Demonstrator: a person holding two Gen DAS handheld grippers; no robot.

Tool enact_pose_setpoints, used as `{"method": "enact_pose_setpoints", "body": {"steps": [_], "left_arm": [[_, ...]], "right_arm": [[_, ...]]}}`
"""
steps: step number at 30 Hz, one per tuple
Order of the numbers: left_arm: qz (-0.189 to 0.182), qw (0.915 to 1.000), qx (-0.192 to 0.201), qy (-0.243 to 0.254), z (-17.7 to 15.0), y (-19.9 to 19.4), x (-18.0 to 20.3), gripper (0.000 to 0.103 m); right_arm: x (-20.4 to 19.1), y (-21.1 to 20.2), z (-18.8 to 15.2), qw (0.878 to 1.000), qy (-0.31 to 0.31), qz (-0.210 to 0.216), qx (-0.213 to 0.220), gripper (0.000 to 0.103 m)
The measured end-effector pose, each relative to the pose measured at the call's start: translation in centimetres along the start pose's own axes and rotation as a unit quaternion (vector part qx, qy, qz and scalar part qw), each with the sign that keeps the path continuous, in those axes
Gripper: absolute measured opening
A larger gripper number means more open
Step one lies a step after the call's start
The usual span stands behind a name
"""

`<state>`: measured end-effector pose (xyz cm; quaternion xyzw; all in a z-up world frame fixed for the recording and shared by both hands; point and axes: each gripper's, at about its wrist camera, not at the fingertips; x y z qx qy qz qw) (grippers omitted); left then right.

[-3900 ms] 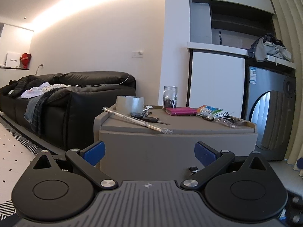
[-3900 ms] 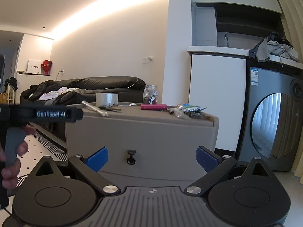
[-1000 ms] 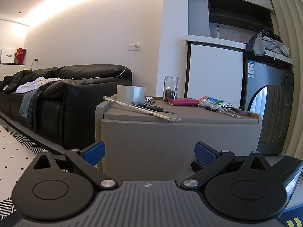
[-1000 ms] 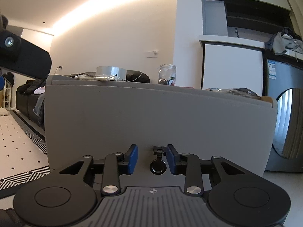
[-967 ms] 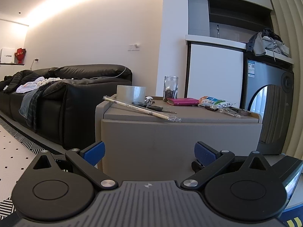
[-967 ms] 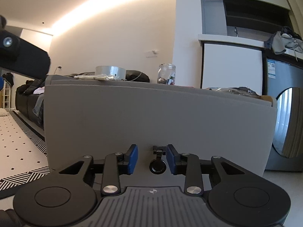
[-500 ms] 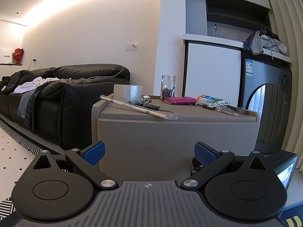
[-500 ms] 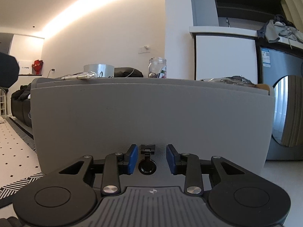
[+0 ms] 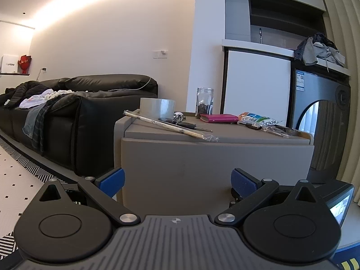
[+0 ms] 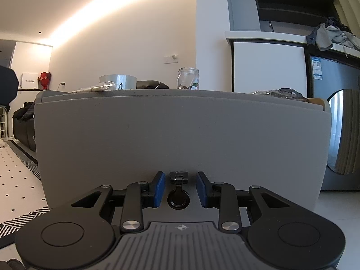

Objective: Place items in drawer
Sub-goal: 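Close the right gripper on the black drawer knob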

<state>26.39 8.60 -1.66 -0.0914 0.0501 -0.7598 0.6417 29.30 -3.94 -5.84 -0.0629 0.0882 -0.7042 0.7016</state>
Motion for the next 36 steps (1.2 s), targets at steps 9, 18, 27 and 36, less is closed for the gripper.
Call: {"method": "enact_pose_setpoints", "body": {"steps": [9,18,27,36], "left_arm": [[-0.001,1.0000,-0.003,0.002,-0.06,0.07,0.10,0.103],[0.004,1.0000,-0.003,0.001,-0.03,0.24,-0.02,0.103],[0.013,0.9999,-0.007,0.001,-0.14,0.53,-0.20,0.103],[0.025,0.9996,-0.009,0.006,-0.28,0.69,-0.37,0.103]], "right_arm": [[-0.21,-0.37,0.22,1.000,-0.001,-0.009,0.006,0.029],[-0.19,-0.27,0.20,1.000,0.007,-0.001,0.001,0.022],[-0.49,-0.30,0.07,1.000,0.003,-0.006,0.002,0.021],[-0.52,-0.11,0.37,1.000,0.004,-0.006,0.003,0.018]]}}
Point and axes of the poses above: each gripper's, at about its wrist camera, not at the fingertips, and y roughly the way its jaws point, x to its right, z to its top, and after that the axes turned 4 degrees about z, right-handed
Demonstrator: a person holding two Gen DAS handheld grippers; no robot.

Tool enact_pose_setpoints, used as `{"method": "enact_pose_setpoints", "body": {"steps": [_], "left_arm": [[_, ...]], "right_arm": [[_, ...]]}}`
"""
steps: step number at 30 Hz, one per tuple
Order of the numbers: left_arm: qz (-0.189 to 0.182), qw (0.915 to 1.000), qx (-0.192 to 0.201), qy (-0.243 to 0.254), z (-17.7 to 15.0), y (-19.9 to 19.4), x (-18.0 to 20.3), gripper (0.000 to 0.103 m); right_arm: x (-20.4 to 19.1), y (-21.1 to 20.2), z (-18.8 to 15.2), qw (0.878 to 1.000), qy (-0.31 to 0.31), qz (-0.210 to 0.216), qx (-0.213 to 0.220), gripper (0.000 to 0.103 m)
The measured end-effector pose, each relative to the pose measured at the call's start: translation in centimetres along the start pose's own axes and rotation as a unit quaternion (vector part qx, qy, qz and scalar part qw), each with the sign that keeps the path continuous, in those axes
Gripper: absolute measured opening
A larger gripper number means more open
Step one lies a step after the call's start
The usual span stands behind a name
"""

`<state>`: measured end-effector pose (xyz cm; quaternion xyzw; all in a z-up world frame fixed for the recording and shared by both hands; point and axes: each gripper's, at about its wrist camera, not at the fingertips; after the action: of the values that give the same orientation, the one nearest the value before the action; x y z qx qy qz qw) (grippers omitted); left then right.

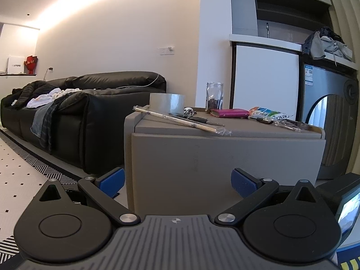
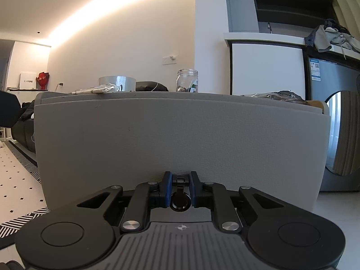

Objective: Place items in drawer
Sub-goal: 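Close the right gripper on the black drawer knob, then pull the drawer knob outward with the right gripper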

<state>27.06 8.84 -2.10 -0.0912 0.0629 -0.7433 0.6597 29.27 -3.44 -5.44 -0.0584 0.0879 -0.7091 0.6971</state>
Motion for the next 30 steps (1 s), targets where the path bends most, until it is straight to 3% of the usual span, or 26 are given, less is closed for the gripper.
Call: {"method": "enact_pose_setpoints", "body": {"steps": [30], "left_arm": [[-0.004,1.0000,0.001,0.000,0.19,-0.05,-0.05,0.103]], "right_arm": [[0.05,-0.52,0.32,1.000,0.006,-0.003,-0.007,0.017]]}}
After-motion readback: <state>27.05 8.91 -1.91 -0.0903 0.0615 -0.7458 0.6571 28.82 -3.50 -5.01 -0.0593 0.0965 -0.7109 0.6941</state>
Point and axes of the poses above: each gripper's, at about its wrist camera, not at the fingertips, and y roughly the way its jaws point, x to its right, z to its top, and after that the axes turned 4 degrees about z, right-handed
